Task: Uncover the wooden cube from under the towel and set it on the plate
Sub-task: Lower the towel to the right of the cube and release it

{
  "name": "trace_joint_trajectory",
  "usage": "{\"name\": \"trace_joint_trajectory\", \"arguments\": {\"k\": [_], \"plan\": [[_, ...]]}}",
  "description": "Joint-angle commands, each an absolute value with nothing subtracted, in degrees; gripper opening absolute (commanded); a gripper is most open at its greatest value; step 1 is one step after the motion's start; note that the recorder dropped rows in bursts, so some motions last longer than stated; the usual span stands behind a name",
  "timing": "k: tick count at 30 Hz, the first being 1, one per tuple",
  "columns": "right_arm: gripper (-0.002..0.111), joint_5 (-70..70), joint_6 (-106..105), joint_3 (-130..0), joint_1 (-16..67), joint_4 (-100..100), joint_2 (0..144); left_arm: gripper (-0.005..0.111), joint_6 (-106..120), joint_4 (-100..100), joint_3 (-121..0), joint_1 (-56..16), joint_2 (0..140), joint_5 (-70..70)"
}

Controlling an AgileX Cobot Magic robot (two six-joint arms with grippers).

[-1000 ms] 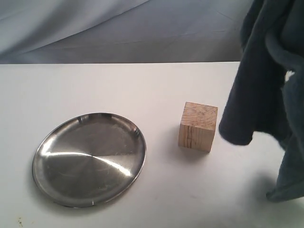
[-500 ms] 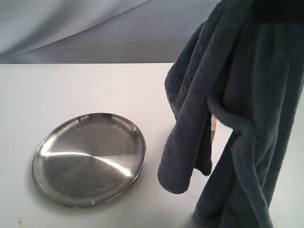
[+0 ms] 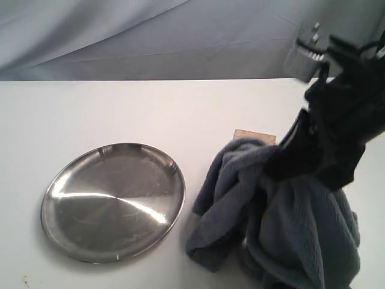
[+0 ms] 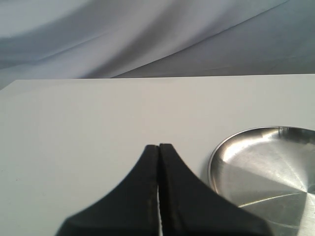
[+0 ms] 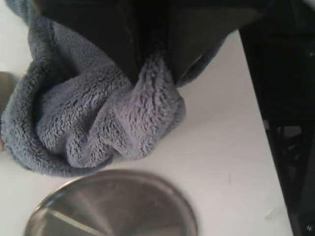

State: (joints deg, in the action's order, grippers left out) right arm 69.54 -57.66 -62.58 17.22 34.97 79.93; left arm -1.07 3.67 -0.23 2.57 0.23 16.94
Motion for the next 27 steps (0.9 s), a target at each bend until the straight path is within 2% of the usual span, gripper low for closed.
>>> {"name": "trace_joint_trajectory", "arguments": {"k": [1, 9, 19, 23, 25, 27], "plan": [[0.000, 68.04, -55.12, -57.14, 20.51, 30.21, 84.24, 0.000, -1.29, 3.56, 0.00, 2.65, 0.00, 16.32], [0.000, 60.41, -50.91, -50.09, 23.60, 23.52, 94.37, 0.000, -1.29, 3.56, 0.00, 2.65, 0.00, 16.32], [0.001, 46.31, -47.29, -50.09, 23.60, 21.02, 100.08, 0.000, -1.29, 3.56, 0.00, 2.65, 0.00, 16.32], [0.015, 45.04, -47.57, -50.09, 23.60, 24.08, 98.82, 0.000, -1.29, 3.56, 0.00, 2.65, 0.00, 16.32], [0.028, 47.40, -47.72, -50.09, 23.60, 24.14, 98.42, 0.000, -1.29, 3.56, 0.00, 2.65, 0.00, 16.32], [0.048, 52.50, -47.72, -50.09, 23.60, 24.14, 98.42, 0.000, -1.29, 3.56, 0.00, 2.65, 0.00, 16.32]]}}
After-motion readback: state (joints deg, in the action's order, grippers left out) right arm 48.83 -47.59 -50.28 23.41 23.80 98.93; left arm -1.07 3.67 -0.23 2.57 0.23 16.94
